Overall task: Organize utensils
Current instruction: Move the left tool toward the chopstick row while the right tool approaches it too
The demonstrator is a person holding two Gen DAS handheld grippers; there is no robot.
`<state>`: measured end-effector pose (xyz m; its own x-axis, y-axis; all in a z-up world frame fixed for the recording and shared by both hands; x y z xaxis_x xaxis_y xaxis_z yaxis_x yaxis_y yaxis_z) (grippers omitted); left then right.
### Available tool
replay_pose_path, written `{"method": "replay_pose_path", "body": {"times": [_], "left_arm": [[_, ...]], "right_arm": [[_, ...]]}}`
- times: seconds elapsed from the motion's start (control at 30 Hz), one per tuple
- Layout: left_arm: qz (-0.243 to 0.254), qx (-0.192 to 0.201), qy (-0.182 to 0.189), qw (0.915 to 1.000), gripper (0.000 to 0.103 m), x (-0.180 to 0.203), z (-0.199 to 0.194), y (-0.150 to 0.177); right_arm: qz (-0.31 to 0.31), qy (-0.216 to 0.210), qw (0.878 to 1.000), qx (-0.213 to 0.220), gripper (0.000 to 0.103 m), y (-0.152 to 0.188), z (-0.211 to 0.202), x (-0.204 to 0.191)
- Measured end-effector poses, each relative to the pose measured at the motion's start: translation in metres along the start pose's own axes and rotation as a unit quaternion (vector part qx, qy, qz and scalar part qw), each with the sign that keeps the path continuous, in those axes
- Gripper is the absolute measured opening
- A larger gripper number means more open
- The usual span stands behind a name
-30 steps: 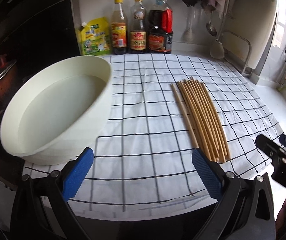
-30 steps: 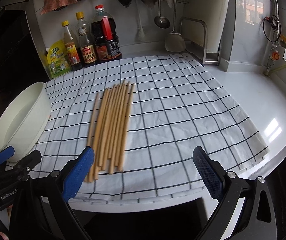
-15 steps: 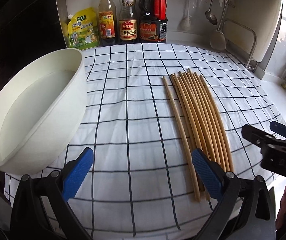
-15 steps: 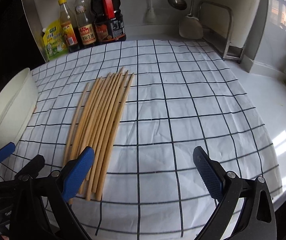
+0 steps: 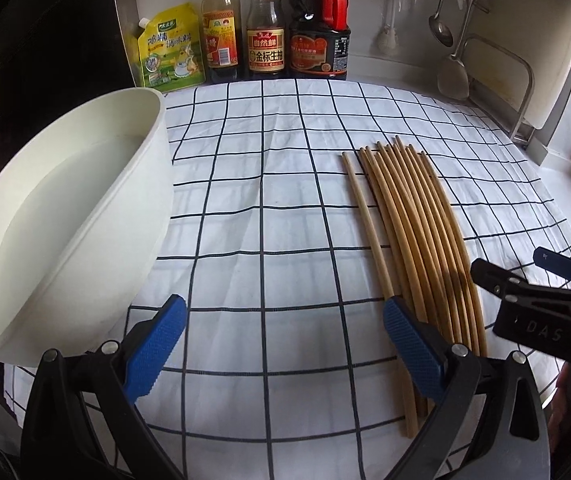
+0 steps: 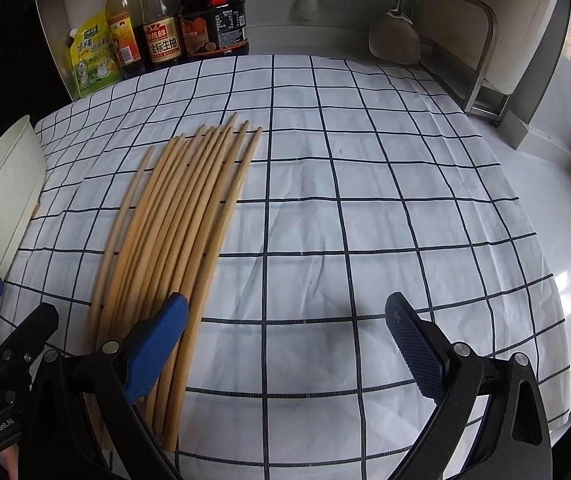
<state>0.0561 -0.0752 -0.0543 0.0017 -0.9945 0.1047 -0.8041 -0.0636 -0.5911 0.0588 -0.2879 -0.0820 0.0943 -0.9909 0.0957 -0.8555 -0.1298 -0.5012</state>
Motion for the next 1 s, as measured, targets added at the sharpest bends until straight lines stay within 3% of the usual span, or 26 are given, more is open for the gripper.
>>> {"method": "replay_pose_path", "body": {"times": [0.47, 1.0], "left_arm": [[-0.014, -0.006, -0.004, 0.9999, 0.097, 0.003, 0.009, -0.004], [-0.019, -0.028, -0.001, 0.9994, 0.097, 0.014, 0.028, -0.007]], "right_arm": [[-0.038, 0.031, 0.999, -0.003, 0.094, -0.003, 0.002, -0.009], [-0.025, 0.038, 0.999, 0.013, 0.094, 0.010, 0.003, 0.020]]}}
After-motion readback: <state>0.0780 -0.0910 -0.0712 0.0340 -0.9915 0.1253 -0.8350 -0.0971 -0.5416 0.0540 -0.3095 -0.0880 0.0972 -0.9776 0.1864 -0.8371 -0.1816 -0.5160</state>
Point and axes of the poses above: each gripper's, at about its wrist camera, not at the fingertips, and z roughly the way its jaws point, x to its right, y to its underside, the point moved 1 cm from there along z, roughly the way its jaws point, and after that the axes turned 11 degrees about -z, right-handed, at the moved point
